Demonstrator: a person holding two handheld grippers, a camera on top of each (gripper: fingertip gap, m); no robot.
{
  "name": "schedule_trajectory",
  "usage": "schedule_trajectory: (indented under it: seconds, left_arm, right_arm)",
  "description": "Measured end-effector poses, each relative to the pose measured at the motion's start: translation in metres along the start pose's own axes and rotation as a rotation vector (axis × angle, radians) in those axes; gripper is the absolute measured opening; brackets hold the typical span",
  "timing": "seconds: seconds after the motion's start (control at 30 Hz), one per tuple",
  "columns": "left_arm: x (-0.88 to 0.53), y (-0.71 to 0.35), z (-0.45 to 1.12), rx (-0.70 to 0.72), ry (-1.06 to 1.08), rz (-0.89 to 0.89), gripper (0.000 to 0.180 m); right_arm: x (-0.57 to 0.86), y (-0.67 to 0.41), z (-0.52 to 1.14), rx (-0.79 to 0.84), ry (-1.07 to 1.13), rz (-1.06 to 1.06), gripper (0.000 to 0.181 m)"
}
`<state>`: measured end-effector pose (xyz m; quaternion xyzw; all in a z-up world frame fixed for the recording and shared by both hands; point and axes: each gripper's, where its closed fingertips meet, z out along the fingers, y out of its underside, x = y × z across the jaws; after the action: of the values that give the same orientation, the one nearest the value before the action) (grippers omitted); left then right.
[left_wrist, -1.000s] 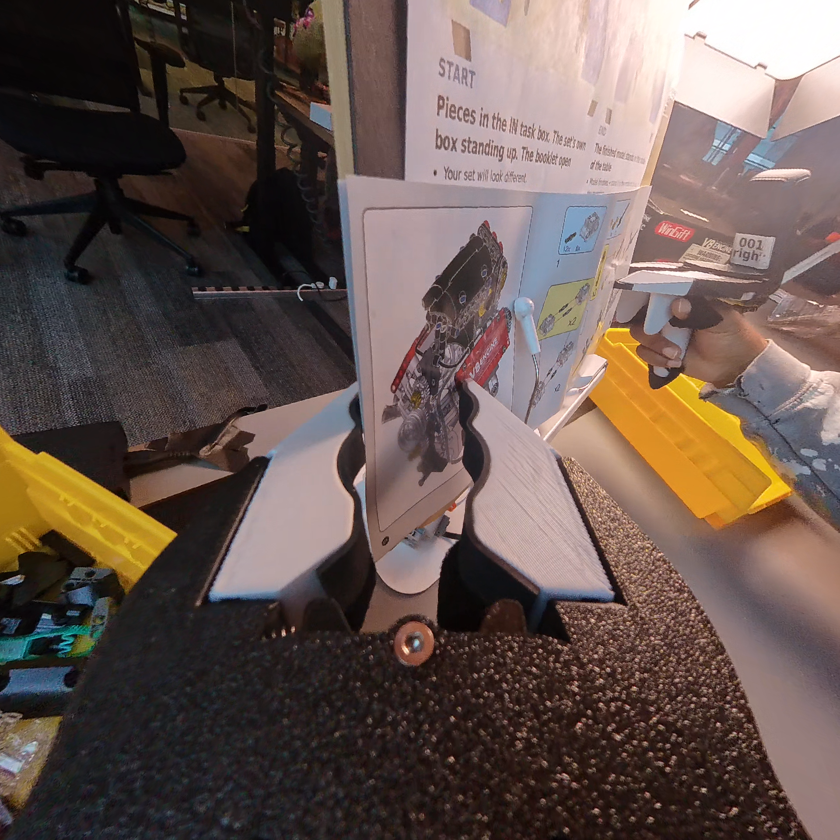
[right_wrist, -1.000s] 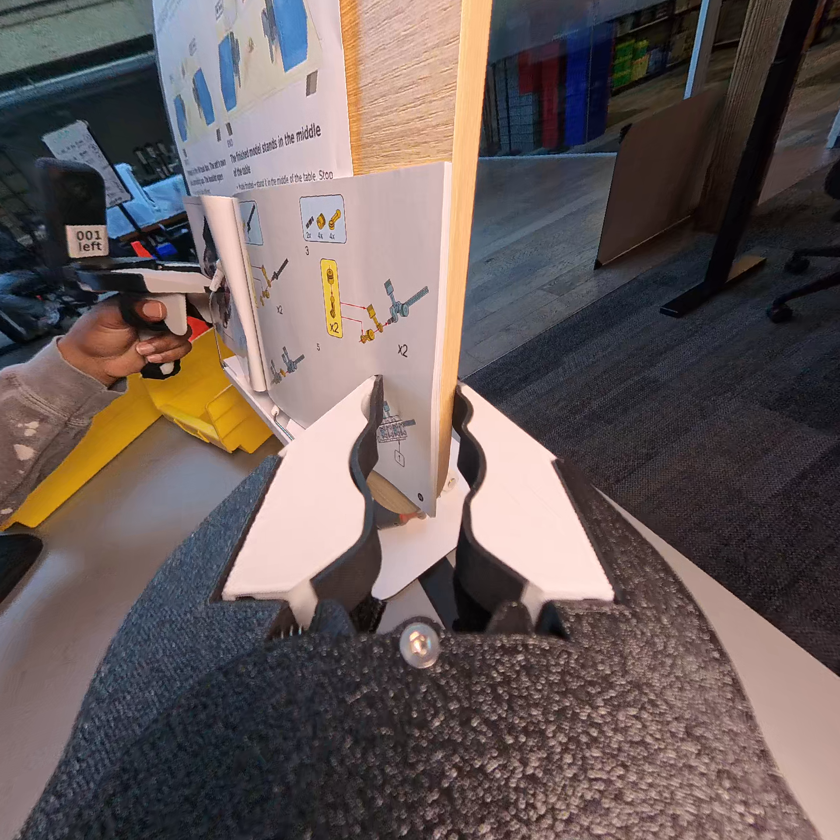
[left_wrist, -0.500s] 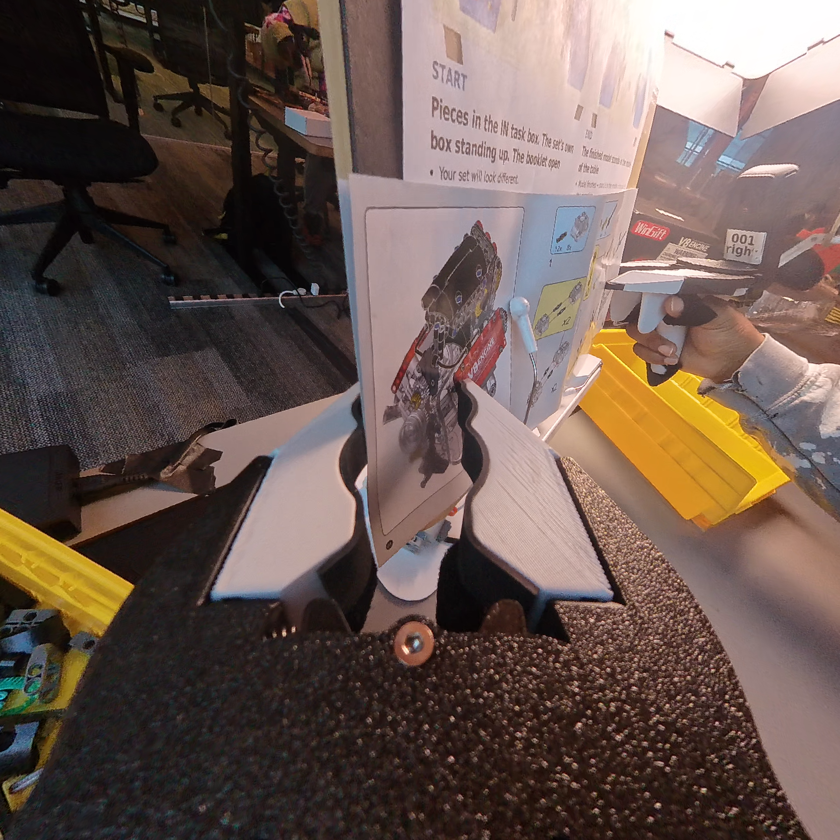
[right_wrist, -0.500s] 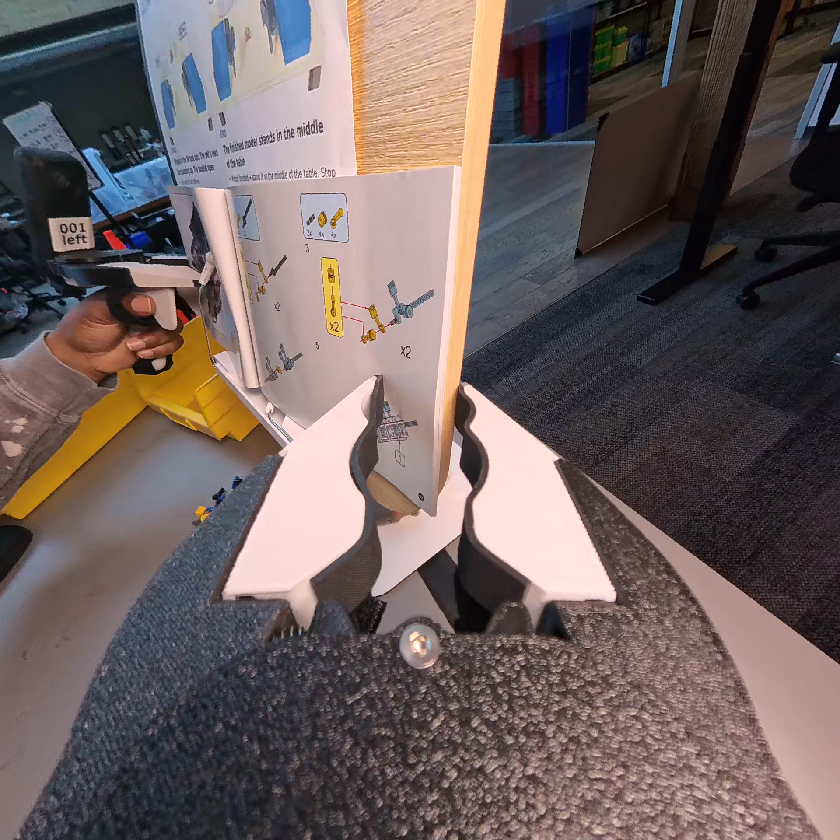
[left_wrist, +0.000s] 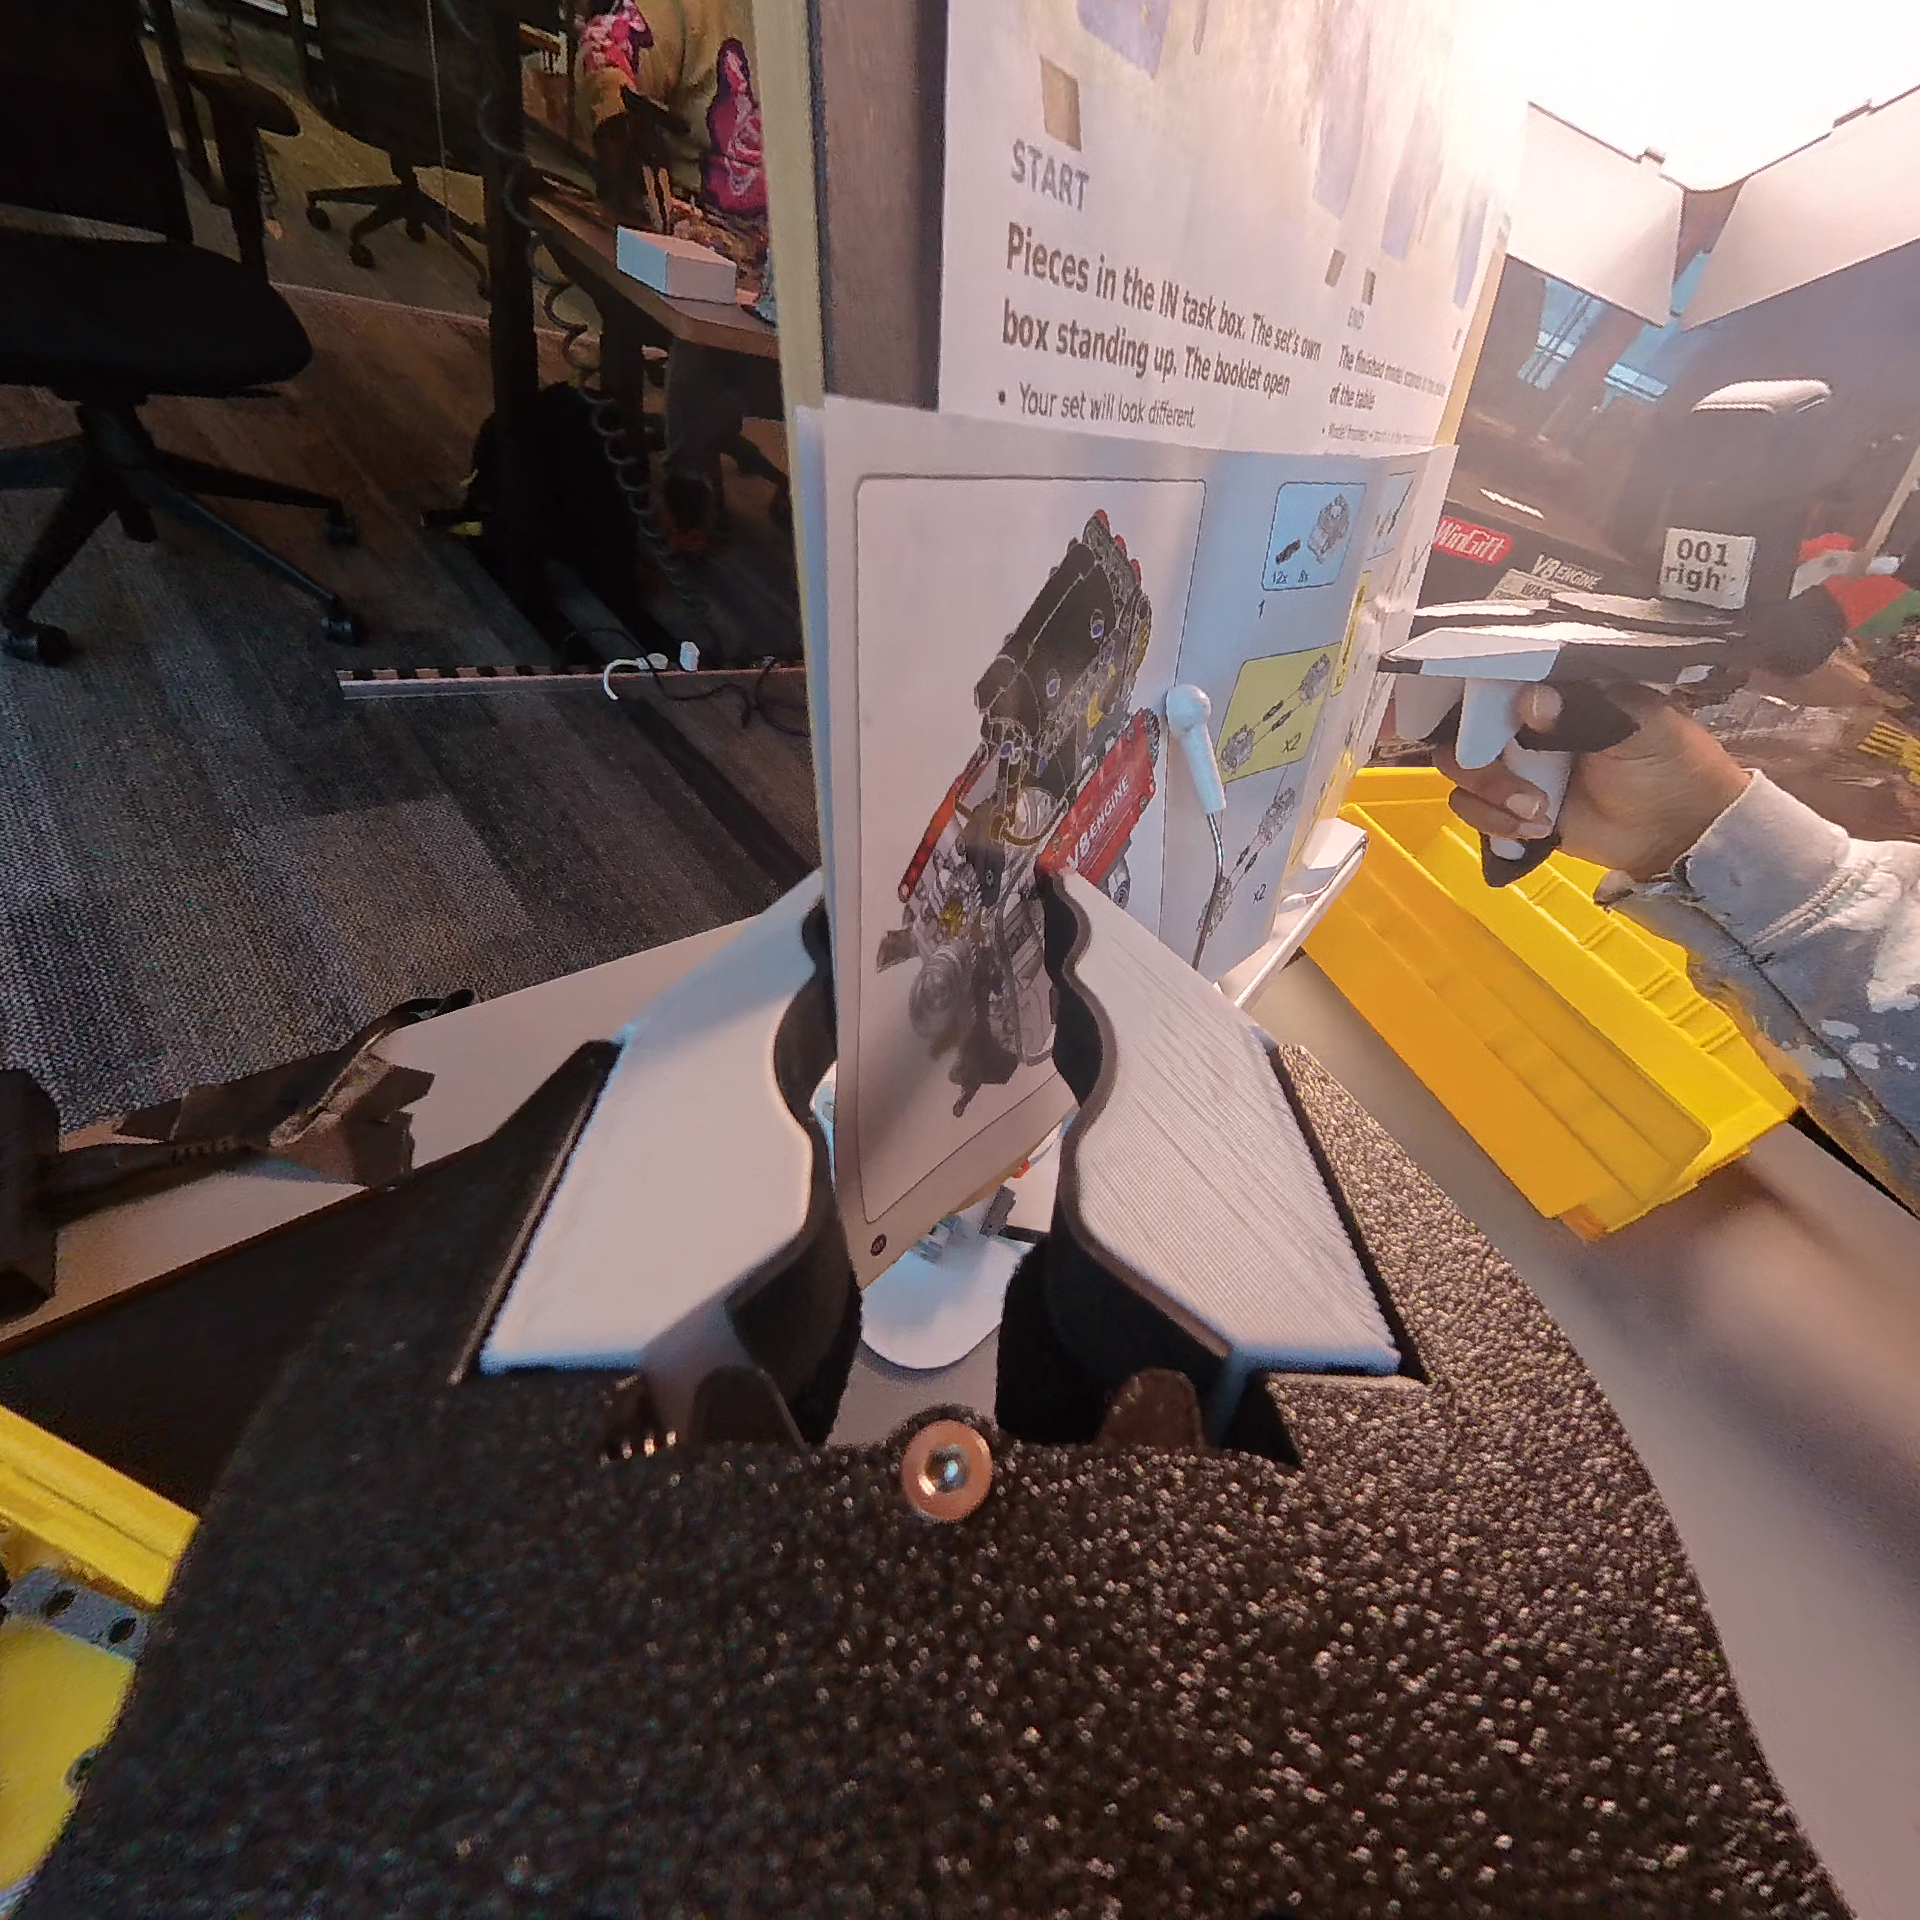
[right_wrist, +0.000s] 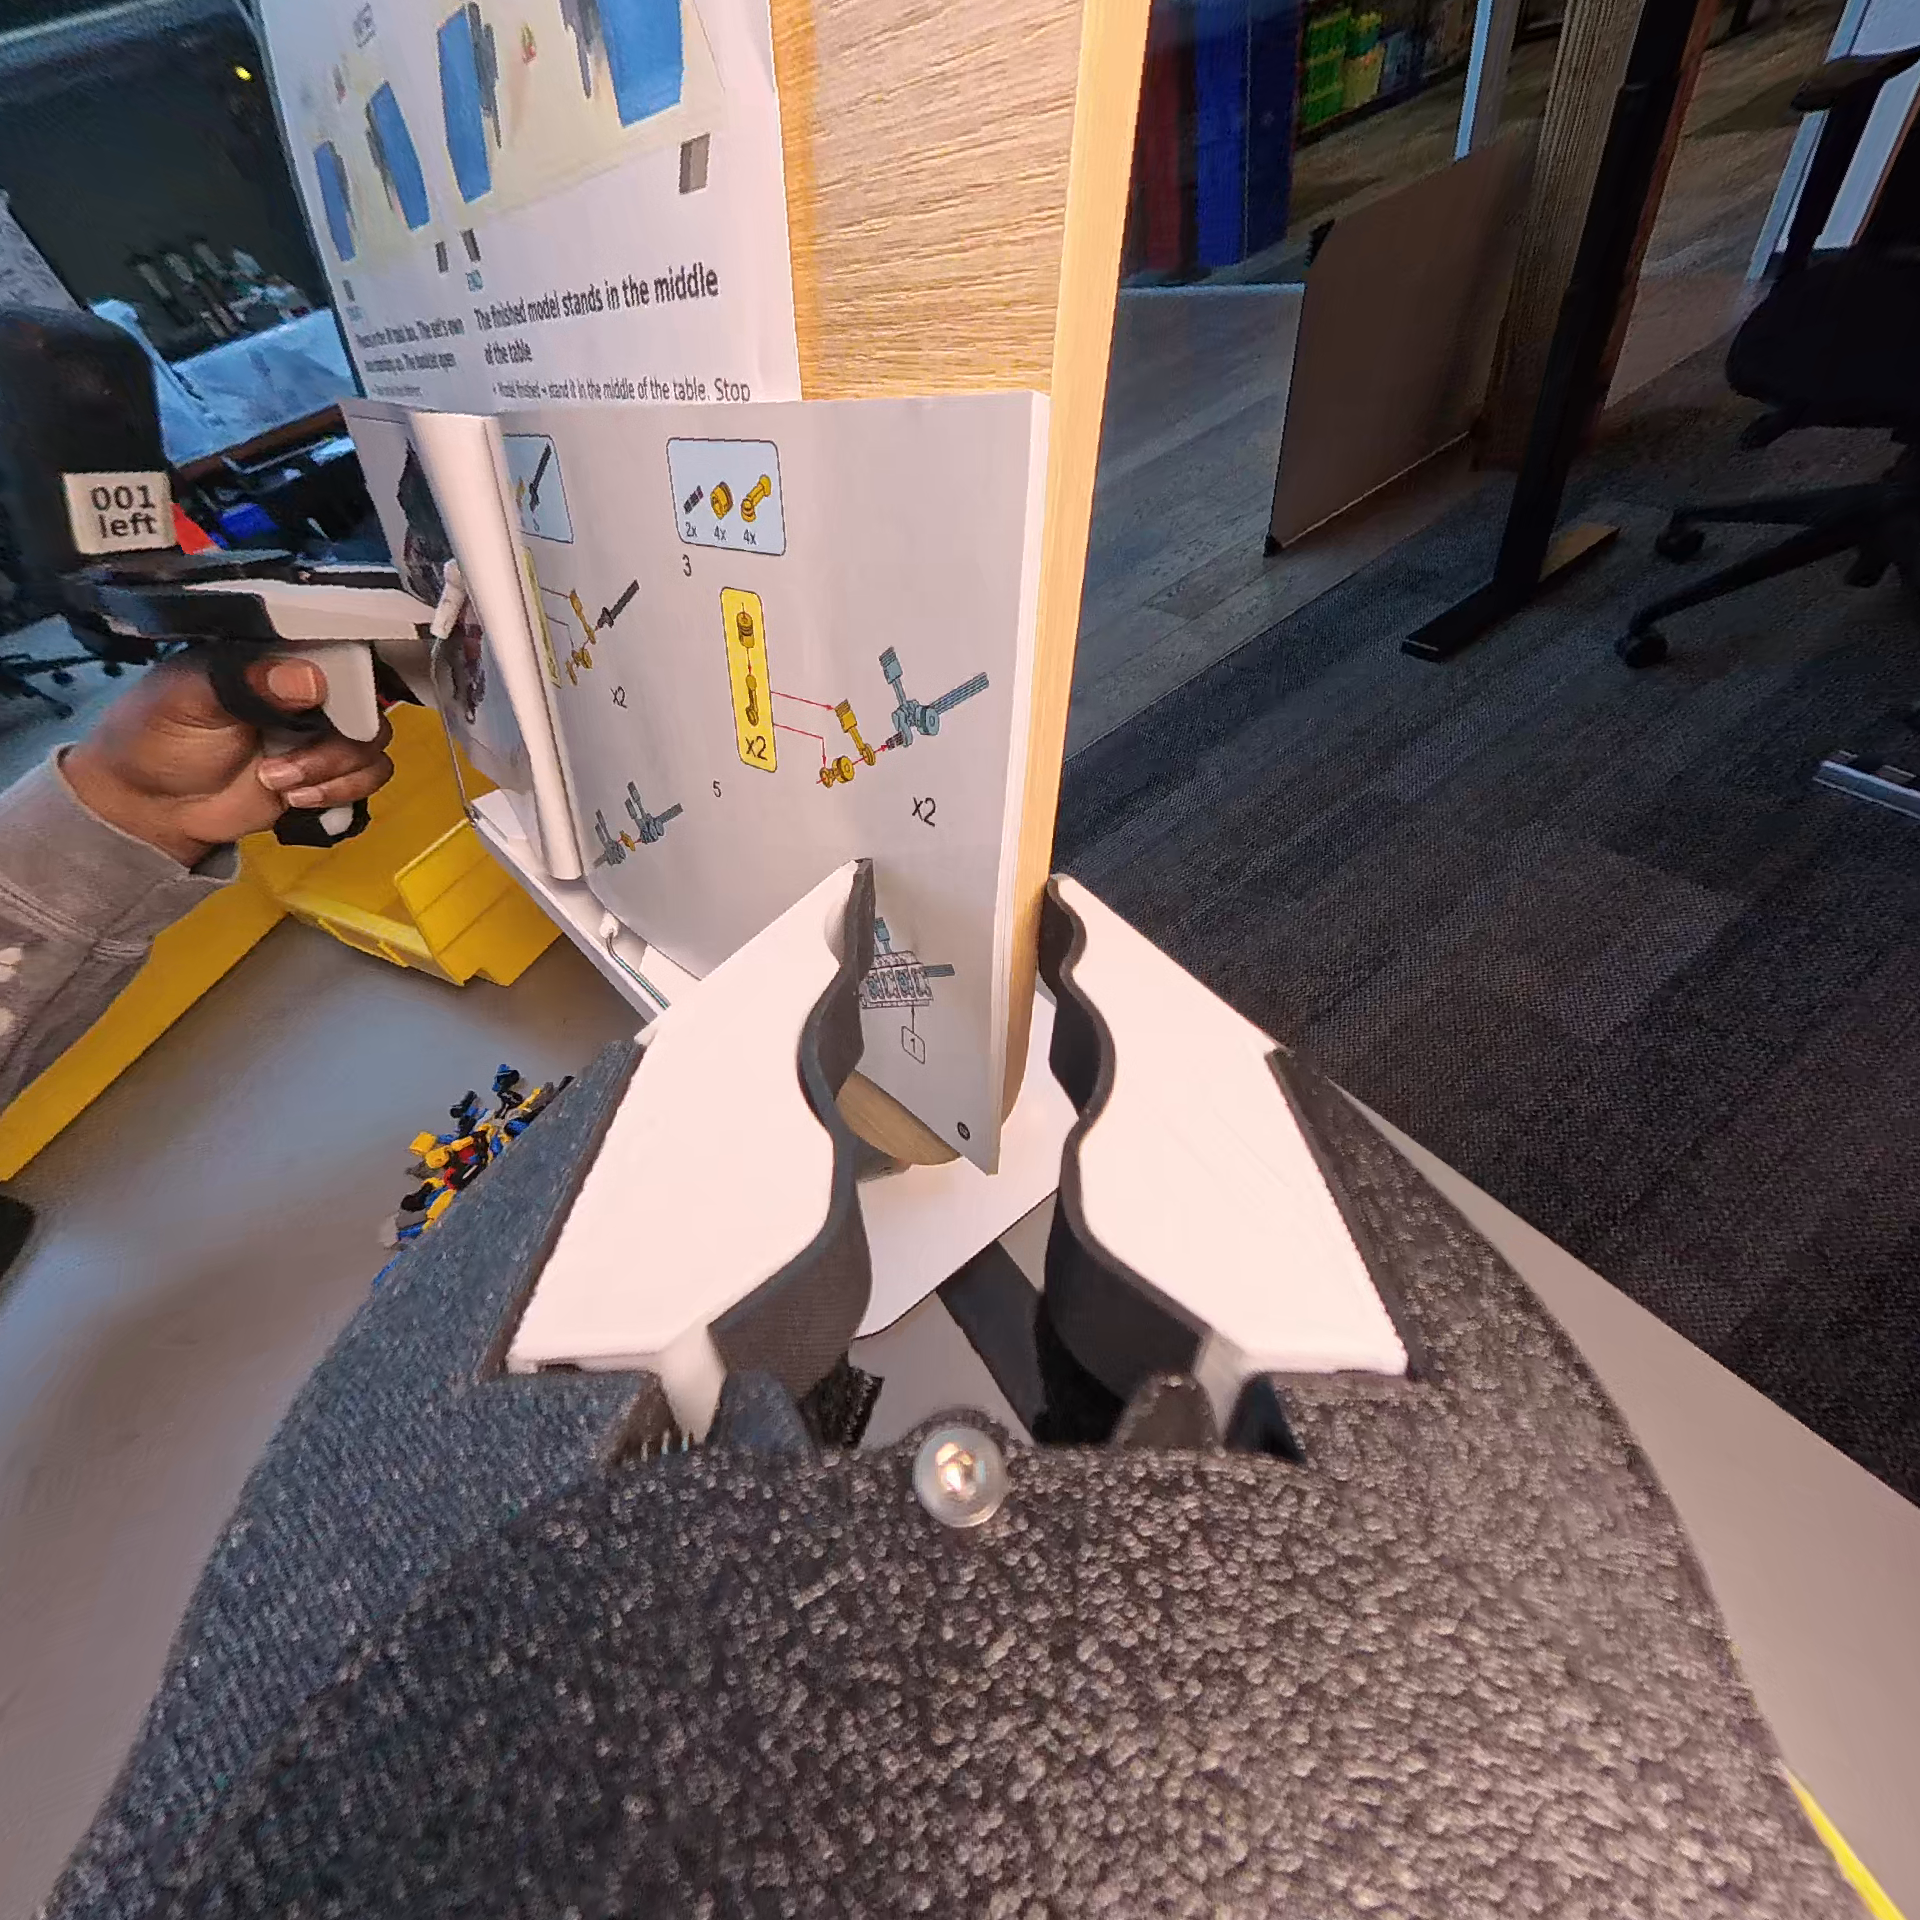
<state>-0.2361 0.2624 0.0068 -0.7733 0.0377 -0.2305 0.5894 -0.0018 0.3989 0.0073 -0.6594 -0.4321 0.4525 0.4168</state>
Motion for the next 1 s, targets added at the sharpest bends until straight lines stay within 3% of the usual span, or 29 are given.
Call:
schedule_trajectory:
  seconds: [0.7, 1.0]
  left_arm:
    - [0.03, 0.013, -0.007, -0.09, 0.02, -0.04, 0.035]
    - [0.034, 0.013, -0.01, -0.065, 0.008, -0.025, 0.034]
  right_arm:
    - [-0.017, 0.012, -0.03, -0.103, 0.024, 0.055, 0.03]
    - [-0.014, 0.011, -0.028, -0.074, 0.008, 0.068, 0.031]
